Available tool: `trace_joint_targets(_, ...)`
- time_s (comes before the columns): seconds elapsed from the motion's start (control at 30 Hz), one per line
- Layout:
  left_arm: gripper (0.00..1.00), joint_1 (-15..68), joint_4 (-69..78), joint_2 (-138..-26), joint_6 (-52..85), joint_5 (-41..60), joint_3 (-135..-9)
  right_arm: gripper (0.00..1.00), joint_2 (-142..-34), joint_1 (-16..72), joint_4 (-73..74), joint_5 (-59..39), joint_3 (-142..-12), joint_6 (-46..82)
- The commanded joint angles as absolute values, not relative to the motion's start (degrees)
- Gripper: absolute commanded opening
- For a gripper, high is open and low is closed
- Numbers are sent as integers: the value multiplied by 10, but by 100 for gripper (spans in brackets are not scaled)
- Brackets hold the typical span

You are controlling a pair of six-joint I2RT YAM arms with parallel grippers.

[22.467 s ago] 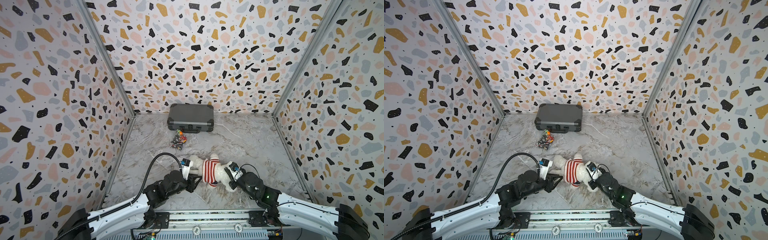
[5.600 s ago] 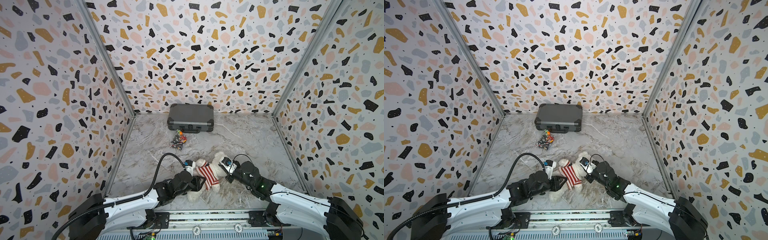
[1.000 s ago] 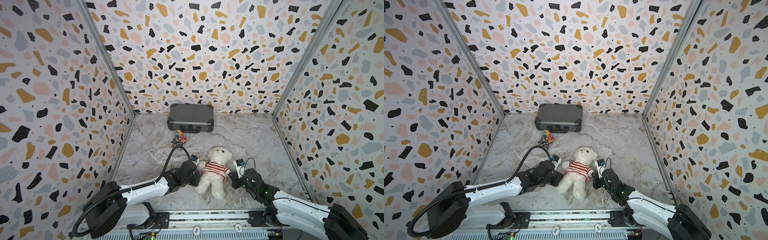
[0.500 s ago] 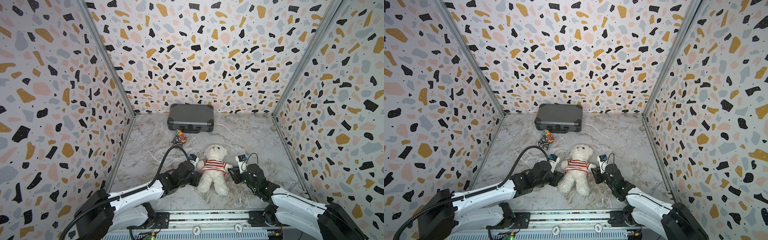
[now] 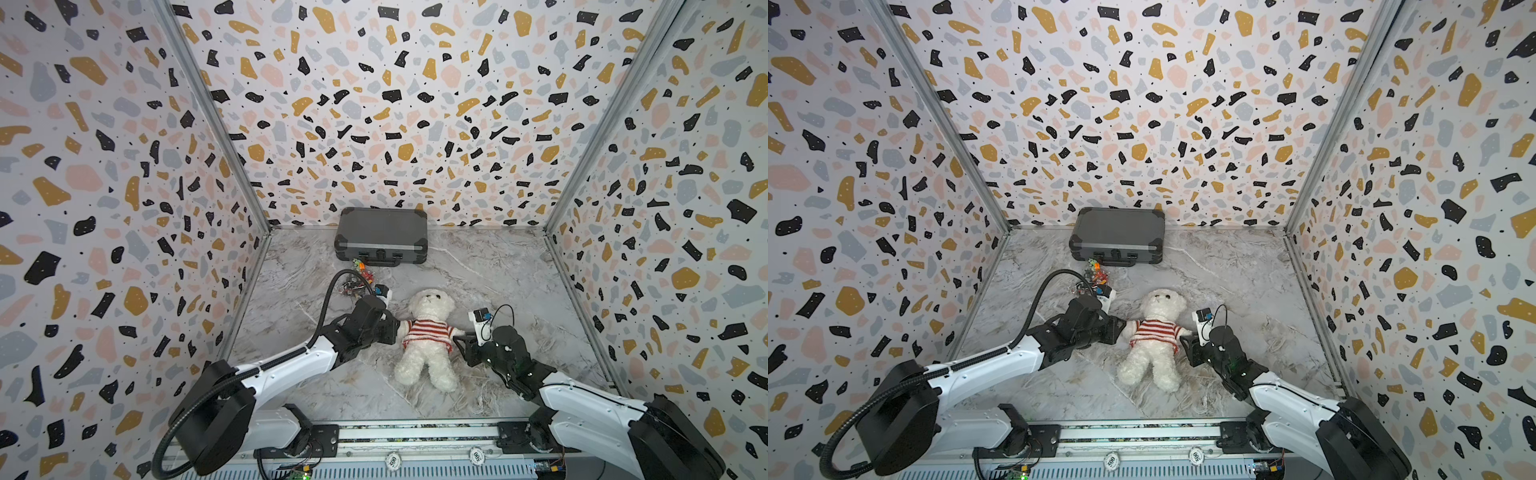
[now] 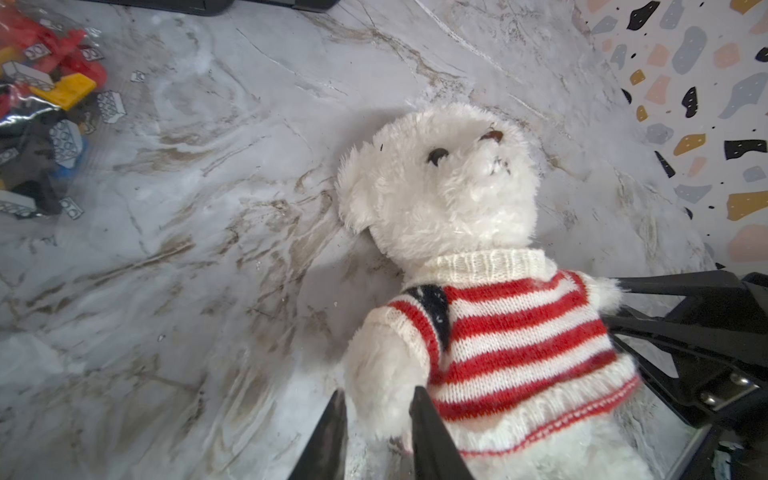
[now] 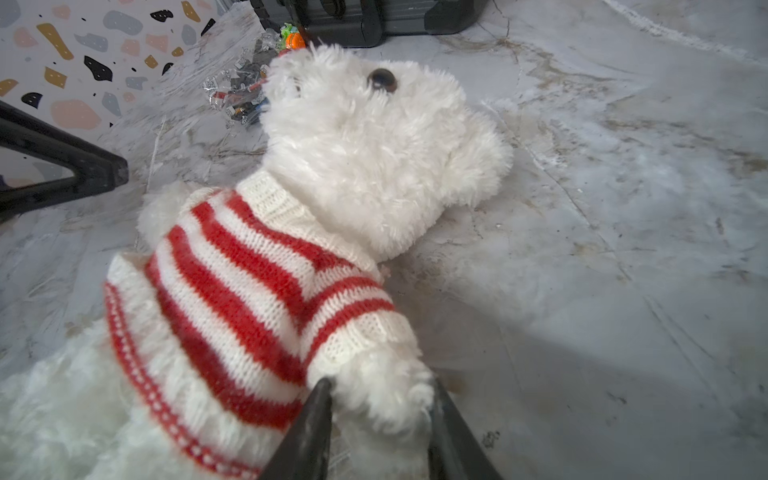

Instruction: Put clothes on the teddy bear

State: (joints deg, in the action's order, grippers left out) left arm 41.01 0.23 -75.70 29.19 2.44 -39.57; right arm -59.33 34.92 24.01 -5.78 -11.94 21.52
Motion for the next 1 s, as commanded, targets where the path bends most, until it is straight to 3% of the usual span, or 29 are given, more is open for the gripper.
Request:
trace_joint_targets(0.0,29,402,52,-792,271,25,-428,37,-618,342,273,-73,-151,209)
trace_joint_targets(0.2,29,399,58,-834,262,37,-442,35,-651,339,283,-60,-166,198)
trace_joint_targets(0.57,29,398,63,-797,280,21,-403,37,-671,327,284,-70,-184,184)
trace_joint_targets(0.67,30,391,29,-767,271,-16,-403,43,-634,323,261,-59,-181,179)
trace_joint_targets(0.83,44,369,-31,-700,246,-124,-400,60,-549,317,211,-13,-183,151)
trace_joint_targets(0.97,46,362,-38,-652,234,-188,-392,71,-506,283,187,5,-189,124)
